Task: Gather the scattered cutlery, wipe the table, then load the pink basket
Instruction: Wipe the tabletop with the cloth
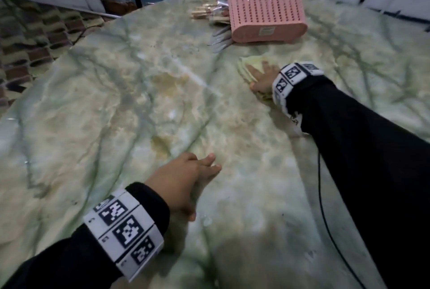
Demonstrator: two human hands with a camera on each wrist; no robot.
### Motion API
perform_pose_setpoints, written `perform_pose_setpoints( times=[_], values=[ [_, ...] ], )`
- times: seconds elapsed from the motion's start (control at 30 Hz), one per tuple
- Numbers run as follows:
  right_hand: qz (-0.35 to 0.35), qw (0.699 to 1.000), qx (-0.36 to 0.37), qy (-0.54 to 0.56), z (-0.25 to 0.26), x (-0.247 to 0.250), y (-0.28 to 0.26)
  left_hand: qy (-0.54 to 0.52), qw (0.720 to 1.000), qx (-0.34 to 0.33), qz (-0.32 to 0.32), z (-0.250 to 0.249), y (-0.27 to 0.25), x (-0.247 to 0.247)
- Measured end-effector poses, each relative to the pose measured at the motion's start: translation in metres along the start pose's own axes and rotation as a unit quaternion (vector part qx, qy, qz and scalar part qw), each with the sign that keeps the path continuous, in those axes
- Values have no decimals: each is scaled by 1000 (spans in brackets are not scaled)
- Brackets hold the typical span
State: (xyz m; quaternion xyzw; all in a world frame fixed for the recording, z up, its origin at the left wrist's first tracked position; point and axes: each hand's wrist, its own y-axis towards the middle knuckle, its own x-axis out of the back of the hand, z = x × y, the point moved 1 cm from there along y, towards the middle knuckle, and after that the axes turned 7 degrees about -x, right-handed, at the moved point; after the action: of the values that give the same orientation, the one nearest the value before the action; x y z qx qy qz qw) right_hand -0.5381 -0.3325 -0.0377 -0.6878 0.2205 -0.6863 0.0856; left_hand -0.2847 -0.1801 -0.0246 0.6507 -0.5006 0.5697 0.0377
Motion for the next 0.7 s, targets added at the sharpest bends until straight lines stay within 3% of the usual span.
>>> perform_pose_setpoints(
  times=[0.1, 0.23, 0.33, 0.47, 0.57, 0.63, 0.7],
  values=[
    [11, 995, 96, -38, 45, -15, -35, -19, 1000, 5, -4, 3, -2, -1],
    [60, 985, 143, -71, 14, -39, -74, -14, 1000, -3, -5, 1, -4, -1],
    [84, 993, 67, -52, -43, -31, -56, -22, 1000, -6, -12, 3, -4, -2],
    [5, 995, -102, -3, -94, -2, -15, -16, 1000, -10, -10, 6, -3, -7],
    [-37, 988, -133, 63, -70, 11, 3, -10, 1000, -14, -8, 6, -1, -6],
    [-51, 994, -83, 58, -31, 20, 12, 2, 1000, -17, -3, 5, 0, -5],
    [-11, 999, 5, 46, 12, 18, 21, 4, 1000, -15, 1, 5, 0, -4]
  ],
)
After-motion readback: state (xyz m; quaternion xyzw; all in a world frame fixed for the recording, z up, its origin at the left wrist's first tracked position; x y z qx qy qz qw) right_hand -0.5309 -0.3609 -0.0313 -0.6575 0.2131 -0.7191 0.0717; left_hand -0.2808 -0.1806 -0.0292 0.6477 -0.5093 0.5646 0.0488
